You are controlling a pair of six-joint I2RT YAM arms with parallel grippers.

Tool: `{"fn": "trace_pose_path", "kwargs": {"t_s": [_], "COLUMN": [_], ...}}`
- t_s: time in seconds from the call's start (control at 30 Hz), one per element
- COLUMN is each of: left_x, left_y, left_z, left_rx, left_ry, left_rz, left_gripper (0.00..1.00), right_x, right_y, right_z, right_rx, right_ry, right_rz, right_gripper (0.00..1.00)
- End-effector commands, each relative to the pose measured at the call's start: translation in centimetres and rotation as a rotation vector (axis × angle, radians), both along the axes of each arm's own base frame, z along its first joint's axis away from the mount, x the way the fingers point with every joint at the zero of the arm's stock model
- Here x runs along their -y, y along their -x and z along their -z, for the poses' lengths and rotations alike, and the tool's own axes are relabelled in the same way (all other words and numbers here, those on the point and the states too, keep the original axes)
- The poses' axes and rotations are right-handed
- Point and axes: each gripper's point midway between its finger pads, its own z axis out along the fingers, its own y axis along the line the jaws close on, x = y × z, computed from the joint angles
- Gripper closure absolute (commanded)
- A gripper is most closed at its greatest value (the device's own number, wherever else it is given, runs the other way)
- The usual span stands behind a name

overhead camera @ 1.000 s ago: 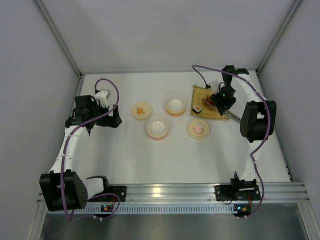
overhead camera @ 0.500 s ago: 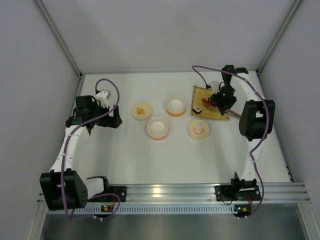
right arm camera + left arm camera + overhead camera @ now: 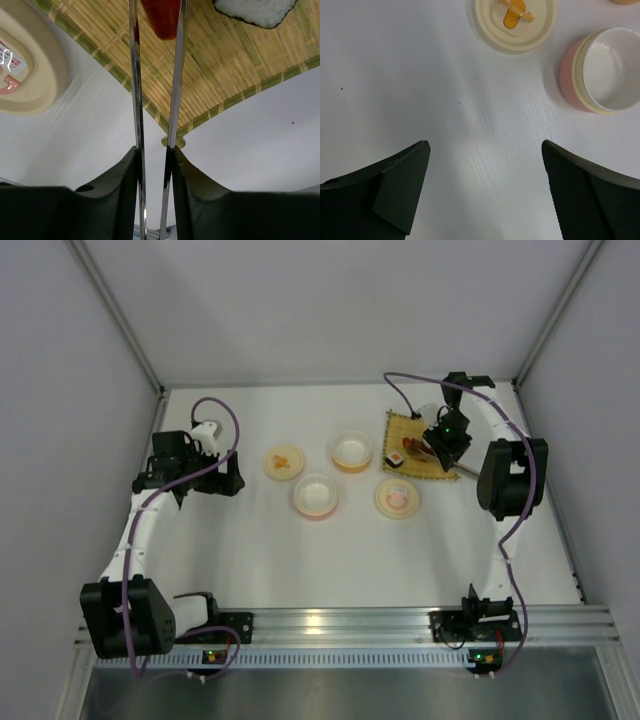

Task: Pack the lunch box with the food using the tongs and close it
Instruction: Pick up the fake food from the plate.

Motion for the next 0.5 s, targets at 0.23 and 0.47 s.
{"fn": "trace_pose_path", "kwargs": {"t_s": [0.23, 0.47], "left_x": [0.1, 0.1], "left_y": [-0.9, -0.9], "left_z": [-2.6, -3.1], "left_rx": [0.077, 0.08], "left_ry": [0.003, 0.007], "left_rz": [0.005, 0.001], "left_gripper": [0.01, 0.02], "right_x": [-2.3, -5.4], "right_y": [-0.2, -0.8], "right_z": [-6.8, -10.3], "right_rx": [0.124, 0.213], "right_ry": [-0.109, -0.21], "right_rz": [-0.001, -0.002], "right_gripper": [1.0, 1.0]}}
